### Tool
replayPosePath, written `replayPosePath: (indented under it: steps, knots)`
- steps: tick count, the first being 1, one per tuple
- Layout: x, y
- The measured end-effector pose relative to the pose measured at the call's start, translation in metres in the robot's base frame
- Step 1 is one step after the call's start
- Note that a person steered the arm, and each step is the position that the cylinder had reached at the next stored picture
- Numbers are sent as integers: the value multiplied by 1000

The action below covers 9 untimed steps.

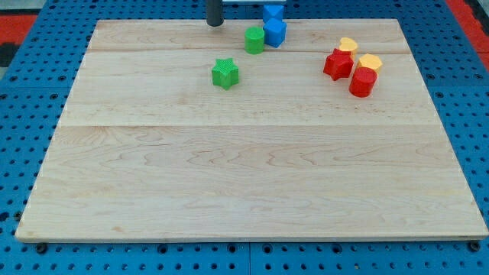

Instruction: Move your arm below the green circle

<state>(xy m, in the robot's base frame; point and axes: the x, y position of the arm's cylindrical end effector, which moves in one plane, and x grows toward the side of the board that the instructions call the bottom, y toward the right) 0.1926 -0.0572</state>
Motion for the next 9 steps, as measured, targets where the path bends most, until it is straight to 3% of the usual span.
replayPosePath:
  steps: [1, 3, 4, 8, 9]
  knots:
    - [0, 0]
    - [62, 0]
    - [74, 0]
    - [136, 108]
    - [142, 108]
